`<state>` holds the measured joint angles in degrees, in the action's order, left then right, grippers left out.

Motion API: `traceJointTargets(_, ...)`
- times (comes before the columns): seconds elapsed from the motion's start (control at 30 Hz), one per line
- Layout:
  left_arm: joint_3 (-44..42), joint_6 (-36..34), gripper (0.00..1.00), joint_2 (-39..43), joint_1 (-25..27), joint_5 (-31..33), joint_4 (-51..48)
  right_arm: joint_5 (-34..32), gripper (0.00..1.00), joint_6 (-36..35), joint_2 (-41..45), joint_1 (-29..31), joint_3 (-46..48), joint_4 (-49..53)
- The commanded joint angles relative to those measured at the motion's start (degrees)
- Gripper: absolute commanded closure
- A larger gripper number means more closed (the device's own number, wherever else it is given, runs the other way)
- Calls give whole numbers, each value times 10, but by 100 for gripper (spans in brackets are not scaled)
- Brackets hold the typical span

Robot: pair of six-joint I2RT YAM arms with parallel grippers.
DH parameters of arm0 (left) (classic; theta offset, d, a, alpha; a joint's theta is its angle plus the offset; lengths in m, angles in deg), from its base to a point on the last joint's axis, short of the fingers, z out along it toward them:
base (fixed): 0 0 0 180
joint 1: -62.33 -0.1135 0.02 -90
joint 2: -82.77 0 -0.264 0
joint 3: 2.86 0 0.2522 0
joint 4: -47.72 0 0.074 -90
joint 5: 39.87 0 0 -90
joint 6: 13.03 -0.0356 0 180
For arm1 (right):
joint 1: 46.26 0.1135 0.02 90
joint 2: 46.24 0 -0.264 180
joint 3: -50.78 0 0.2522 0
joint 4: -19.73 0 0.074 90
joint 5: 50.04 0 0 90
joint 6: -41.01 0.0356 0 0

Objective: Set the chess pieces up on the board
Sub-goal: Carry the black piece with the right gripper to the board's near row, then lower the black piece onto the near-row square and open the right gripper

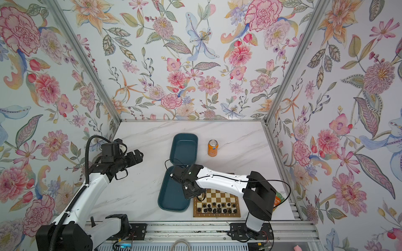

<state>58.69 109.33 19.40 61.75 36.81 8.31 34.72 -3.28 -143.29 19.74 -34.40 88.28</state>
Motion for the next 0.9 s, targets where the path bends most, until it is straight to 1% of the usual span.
traceJointTargets(0.0, 20, 3, 4, -4, 6, -6, 3, -10, 95, 35, 17, 6, 30, -23)
traceJointTargets(0.4, 27, 3, 4, -6, 7, -1, -10, 1, 95, 61, 29, 15, 87, -53)
traceJointTargets(0.87, 40, -1, 4, -23, 15, 1, -8, 13, 94, 98, 34, 40, 119, -71)
